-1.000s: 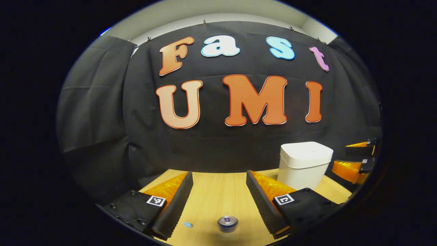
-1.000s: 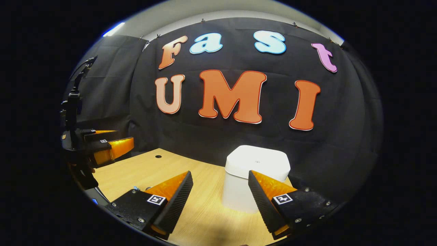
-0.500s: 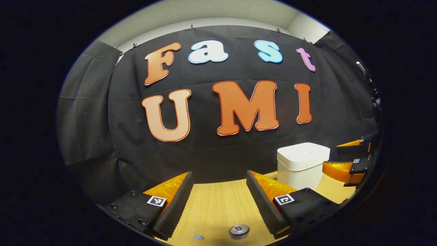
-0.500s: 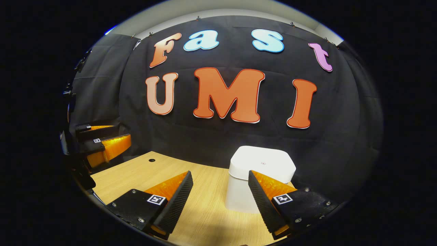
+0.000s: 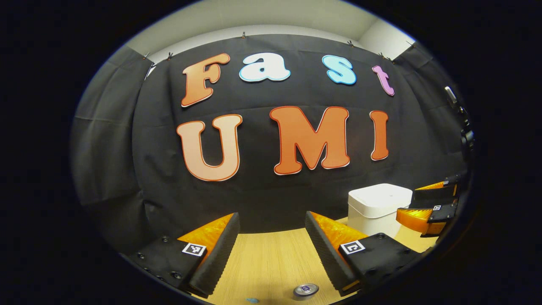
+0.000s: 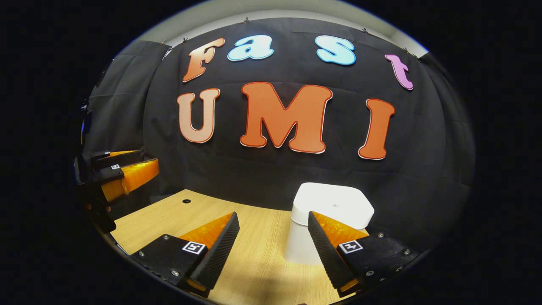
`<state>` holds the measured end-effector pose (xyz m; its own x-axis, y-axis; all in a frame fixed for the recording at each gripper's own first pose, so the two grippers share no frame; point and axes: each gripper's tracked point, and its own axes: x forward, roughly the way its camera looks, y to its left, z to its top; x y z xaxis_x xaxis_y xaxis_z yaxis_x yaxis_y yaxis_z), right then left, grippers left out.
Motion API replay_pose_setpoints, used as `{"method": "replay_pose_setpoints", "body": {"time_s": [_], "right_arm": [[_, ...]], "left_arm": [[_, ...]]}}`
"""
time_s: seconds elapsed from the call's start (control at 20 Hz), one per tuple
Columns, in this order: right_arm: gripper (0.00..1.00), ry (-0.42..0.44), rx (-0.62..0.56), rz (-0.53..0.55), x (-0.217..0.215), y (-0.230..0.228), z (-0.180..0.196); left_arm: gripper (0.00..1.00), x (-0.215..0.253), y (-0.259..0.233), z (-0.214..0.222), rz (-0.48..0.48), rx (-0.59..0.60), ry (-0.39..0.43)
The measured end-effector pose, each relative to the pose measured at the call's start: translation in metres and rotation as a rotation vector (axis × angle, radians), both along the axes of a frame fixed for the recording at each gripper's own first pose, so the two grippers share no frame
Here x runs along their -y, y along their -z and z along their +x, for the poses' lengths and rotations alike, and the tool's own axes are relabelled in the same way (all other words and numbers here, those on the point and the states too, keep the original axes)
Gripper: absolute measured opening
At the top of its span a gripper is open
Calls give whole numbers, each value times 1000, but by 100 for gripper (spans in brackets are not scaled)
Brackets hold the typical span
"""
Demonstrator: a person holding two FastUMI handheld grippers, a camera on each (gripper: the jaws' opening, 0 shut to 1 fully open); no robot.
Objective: Press the lid of the desktop garbage bin to open it, pick up the crumpled paper on the desktop and throw it into the bin, then pick up the pop can on the desktop and drop it into the bin, and finally close the garbage bin lid.
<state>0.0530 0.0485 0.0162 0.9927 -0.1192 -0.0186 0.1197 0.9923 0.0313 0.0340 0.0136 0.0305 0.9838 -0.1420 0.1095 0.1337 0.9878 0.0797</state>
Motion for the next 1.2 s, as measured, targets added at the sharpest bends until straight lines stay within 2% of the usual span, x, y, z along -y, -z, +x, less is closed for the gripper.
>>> {"method": "replay_pose_setpoints", "body": {"time_s": [0.3, 0.5, 0.65, 0.8, 0.9, 1.0, 1.2], "right_arm": [[98, -15, -13, -25, -5, -4, 18], [98, -21, -33, -2, -8, -8, 30], [98, -34, -33, 38, -17, -17, 37], [98, -18, -1, 11, -17, -29, 41], [98, -7, 6, 39, -13, -32, 44], [98, 4, 8, 68, -7, -33, 46], [98, 78, 20, 43, 22, -38, 39]], "left_arm": [[99, -5, -5, 5, -6, 16, -6], [99, 0, -14, 9, -83, 19, 11], [100, -11, -24, 17, -108, 37, -24], [100, -11, -29, 21, -153, 40, -22], [100, -12, -27, 20, -150, 25, -22], [96, -15, -29, 22, -123, 35, -21], [97, -17, -22, 21, -70, 7, -15]]}}
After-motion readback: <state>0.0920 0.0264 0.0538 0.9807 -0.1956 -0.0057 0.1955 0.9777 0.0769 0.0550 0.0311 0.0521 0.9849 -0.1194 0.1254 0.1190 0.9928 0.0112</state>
